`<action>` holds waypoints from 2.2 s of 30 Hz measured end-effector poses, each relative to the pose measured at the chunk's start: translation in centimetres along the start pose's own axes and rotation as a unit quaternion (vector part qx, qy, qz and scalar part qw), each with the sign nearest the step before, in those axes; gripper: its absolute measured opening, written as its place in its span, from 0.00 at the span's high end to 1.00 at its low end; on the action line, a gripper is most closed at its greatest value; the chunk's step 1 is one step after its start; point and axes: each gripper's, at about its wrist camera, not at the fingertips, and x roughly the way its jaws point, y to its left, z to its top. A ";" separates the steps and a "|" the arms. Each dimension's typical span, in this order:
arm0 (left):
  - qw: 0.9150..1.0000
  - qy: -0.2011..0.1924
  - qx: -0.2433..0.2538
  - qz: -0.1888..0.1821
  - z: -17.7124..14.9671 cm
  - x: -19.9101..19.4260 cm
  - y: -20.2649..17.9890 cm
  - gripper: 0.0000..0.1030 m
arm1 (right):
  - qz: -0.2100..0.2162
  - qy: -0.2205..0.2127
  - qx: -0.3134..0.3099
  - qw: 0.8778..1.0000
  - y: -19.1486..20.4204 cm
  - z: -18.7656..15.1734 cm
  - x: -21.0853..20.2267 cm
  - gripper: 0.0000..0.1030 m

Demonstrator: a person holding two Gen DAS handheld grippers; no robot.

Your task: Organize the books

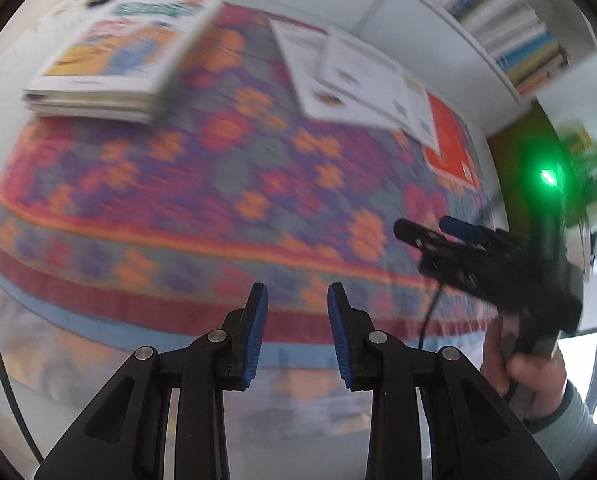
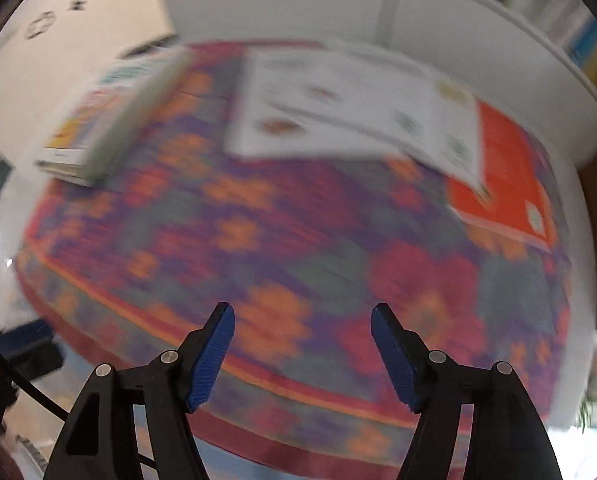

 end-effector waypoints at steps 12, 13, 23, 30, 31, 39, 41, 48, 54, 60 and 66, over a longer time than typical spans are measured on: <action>0.998 0.034 0.027 0.043 -2.9 2.3 -5.2 0.73 | -0.011 0.074 0.033 0.997 -6.0 -2.2 3.3 0.31; 0.998 0.035 0.024 0.040 -2.8 2.3 -5.1 0.73 | -0.011 0.074 0.032 0.997 -5.9 -2.2 3.5 0.27; 0.997 0.065 0.021 0.041 0.5 4.7 -5.1 0.73 | -0.004 0.072 0.065 0.995 -6.6 -3.6 4.2 0.00; 0.998 0.049 0.035 0.026 9.0 6.2 -4.7 0.73 | 0.008 0.095 0.060 0.994 -5.9 -3.9 4.4 0.00; 0.998 0.045 0.039 0.027 10.3 6.5 -4.7 0.73 | 0.019 0.099 0.067 0.993 -6.2 -3.5 4.5 0.00; 0.997 0.022 0.073 0.026 21.9 11.3 -5.1 0.73 | 0.001 -0.013 0.130 0.991 -12.2 6.4 1.7 0.03; 0.997 0.014 0.074 0.035 24.2 12.9 -5.1 0.73 | 0.011 -0.042 0.139 0.989 -13.2 9.9 2.3 0.03; 0.997 0.010 0.072 0.010 27.8 15.9 -5.2 0.70 | 0.072 -0.046 0.211 0.974 -15.8 15.4 7.2 0.23; 0.997 0.024 0.074 -0.028 26.1 15.9 -5.6 0.64 | 0.098 -0.043 0.167 0.980 -13.2 16.6 7.0 0.21; 0.994 0.052 0.090 -0.017 18.0 13.7 -5.3 0.64 | 0.098 -0.014 0.111 0.989 -10.2 10.2 5.1 0.21; 0.990 0.093 0.103 -0.009 6.3 11.3 -5.0 0.64 | 0.149 0.026 0.110 0.982 -8.4 -1.4 2.6 0.22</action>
